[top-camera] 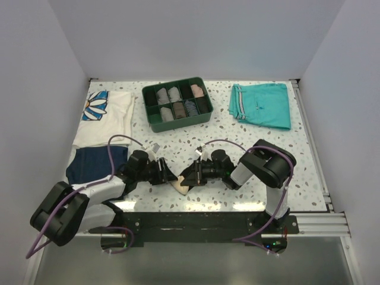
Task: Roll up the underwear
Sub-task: Roll the underwear to the center of the board.
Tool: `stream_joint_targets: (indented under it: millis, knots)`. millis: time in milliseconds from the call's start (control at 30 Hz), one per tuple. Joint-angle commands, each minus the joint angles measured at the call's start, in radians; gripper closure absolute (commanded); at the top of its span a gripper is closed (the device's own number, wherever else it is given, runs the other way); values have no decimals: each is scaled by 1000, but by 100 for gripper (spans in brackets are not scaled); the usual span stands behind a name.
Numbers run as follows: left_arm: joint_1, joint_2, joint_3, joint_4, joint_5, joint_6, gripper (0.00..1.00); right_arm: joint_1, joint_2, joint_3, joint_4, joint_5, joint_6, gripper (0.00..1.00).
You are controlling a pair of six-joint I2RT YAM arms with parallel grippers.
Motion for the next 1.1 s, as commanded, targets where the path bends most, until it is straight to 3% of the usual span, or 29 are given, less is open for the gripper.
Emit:
stream_joint_targets:
  millis: [0, 167, 233, 333, 367, 433, 467, 567, 633, 667, 833, 933, 1067]
  knots:
    - [-16, 44, -22, 102, 10, -5, 56, -7, 15, -9, -131, 72, -67, 100]
    - [-51, 78, -34, 132, -13, -26, 69, -5, 6, -4, -146, 68, -76, 100]
    - [-69, 104, -28, 135, -28, -31, 81, -2, -4, 5, -166, 71, -93, 97]
    - [-86, 135, -8, 129, -57, -36, 97, 21, -63, 34, -268, 102, -148, 75]
    - [-91, 143, 8, 120, -62, -34, 100, 31, -111, 48, -375, 122, -171, 66]
    - [-106, 158, 30, 80, -97, -22, 100, 76, -179, 112, -529, 189, -274, 58]
    - [-114, 161, 53, 61, -113, -16, 100, 99, -211, 141, -716, 296, -315, 53]
    - [-134, 169, 90, -2, -162, 4, 100, 185, -334, 258, -1017, 567, -449, 43]
    - [-140, 169, 102, -17, -170, 12, 100, 212, -395, 307, -1126, 665, -490, 42]
    - [-141, 170, 105, -19, -170, 13, 100, 220, -414, 318, -1208, 784, -504, 41]
    - [-151, 186, 117, -23, -162, 9, 100, 274, -532, 341, -1335, 979, -585, 39]
    - [-154, 196, 133, -25, -156, 9, 100, 312, -544, 361, -1350, 1007, -642, 32]
    - [-155, 216, 165, -54, -154, 7, 100, 375, -502, 402, -1341, 1007, -707, 31]
